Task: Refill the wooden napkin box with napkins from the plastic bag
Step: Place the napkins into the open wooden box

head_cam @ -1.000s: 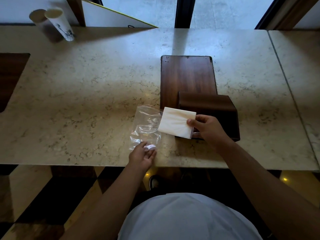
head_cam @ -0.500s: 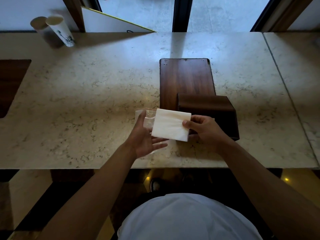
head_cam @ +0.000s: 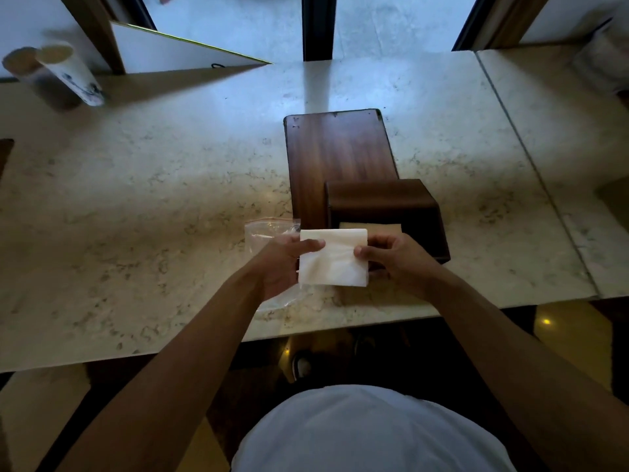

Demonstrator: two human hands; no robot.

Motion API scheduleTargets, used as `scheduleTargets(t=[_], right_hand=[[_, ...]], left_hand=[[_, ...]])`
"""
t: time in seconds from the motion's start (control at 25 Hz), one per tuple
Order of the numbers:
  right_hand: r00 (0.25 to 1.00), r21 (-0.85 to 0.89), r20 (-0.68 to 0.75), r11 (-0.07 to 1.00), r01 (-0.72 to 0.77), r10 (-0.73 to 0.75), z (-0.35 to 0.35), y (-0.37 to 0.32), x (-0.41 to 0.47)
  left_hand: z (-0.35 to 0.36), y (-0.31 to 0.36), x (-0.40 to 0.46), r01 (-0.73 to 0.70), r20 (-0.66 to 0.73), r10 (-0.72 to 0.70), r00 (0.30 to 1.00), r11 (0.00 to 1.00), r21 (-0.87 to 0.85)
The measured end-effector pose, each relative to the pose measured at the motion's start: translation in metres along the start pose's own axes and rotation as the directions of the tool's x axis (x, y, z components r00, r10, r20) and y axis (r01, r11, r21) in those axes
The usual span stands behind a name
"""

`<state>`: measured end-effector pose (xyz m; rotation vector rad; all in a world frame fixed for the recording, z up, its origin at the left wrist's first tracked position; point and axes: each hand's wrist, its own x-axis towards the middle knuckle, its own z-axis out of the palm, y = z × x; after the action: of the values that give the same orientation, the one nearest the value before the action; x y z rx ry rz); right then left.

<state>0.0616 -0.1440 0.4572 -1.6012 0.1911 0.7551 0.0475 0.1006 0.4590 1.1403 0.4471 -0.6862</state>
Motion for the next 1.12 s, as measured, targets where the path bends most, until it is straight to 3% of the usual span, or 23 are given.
scheduleTargets(t=[0.16,0.4,0.84,1.12], right_hand=[[0.994,0.007,-0.099,0.999,-0.046,0.046,-0.032,0.006,0.008],[0.991,0.056,-0.119,0.997,-0.060,0.067,-0.079,-0.005,0.031],[0.976,-0.081,-0.148,0.982,-0.173,0.160,-0.109,0.014,0.066],[0.964,-0.233,-0.218,0.952,-0.200,0.150,-0.106,0.027,0.078]], left_hand=[[0.028,0.005,0.023,0.061,-0.129,-0.057,0.990,0.998,0.031],[0.068,0.016,0.067,0.087,-0.297,-0.079,0.952,0.996,0.016],[0.105,-0.011,0.130,0.232,-0.632,-0.098,0.769,0.963,0.133],[0.106,-0.016,0.141,0.240,-0.612,0.011,0.791,0.914,0.327]])
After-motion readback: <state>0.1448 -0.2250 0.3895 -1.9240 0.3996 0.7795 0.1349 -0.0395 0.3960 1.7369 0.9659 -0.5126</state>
